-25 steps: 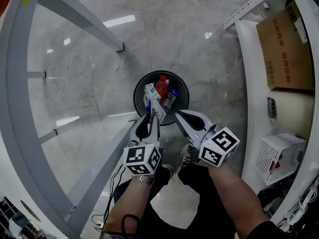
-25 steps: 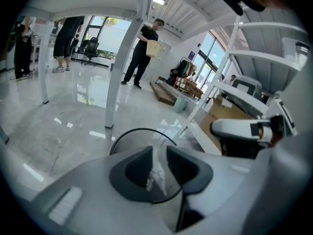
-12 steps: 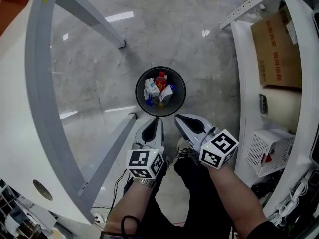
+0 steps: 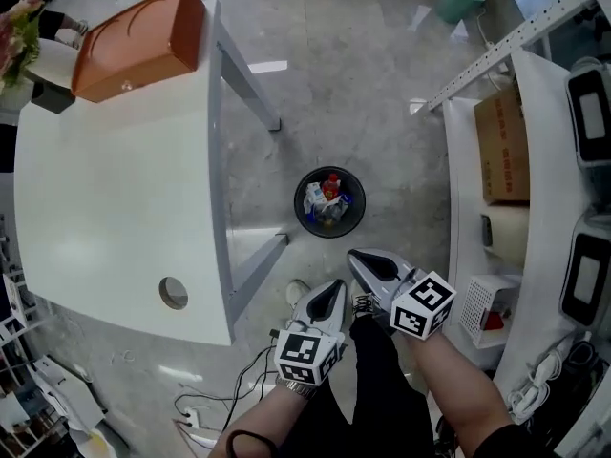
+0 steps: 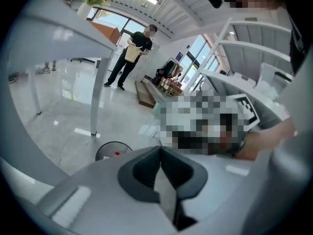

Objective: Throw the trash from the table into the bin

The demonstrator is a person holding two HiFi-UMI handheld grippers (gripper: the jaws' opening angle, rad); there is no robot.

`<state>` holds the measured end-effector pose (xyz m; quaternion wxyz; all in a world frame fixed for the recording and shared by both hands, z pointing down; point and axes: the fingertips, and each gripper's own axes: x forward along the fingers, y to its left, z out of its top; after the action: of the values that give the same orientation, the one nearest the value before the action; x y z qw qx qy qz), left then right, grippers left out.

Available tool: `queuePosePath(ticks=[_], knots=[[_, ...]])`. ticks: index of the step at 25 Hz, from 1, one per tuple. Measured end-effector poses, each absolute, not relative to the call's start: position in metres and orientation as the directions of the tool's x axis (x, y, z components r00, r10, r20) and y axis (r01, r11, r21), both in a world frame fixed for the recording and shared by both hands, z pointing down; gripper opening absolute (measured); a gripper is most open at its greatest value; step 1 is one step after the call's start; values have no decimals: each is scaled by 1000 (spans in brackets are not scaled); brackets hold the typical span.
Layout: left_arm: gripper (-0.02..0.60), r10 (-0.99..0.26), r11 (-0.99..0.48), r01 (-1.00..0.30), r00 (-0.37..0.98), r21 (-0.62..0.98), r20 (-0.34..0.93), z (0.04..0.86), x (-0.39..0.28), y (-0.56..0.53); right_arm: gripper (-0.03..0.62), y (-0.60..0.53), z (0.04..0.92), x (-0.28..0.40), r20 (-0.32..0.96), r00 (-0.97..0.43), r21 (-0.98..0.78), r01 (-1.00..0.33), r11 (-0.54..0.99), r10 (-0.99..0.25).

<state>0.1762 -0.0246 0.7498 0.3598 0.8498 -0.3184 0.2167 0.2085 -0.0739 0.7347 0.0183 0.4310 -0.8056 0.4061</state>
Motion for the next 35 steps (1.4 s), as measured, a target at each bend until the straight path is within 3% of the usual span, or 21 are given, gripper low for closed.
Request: queuePosePath(ticks=[7,15,21,26,35], knots=[[6,-321,-631,-602,776,489,543,609,187,15,-2,-53,599,202,317,-684,-640,-666,384,-657],[8,-372,-654,-589,797,474,476,480,143,8,-2,-23,463,188,211,-738,-612,-612,502,-641],[8,-425,-596,-594,804,541,415,421,109,12,0,4,388,166,127,-788,-590,-548,593,-602],[8,-424,-631,-560,828,537,366,386,98,17,0,30,346,144,83,-832,-549,-498,671,-549],[8,-389,-696,-511,859,504,334,364,100,42,-2,58,336,137,87,-844,-523,-491,697,-530]])
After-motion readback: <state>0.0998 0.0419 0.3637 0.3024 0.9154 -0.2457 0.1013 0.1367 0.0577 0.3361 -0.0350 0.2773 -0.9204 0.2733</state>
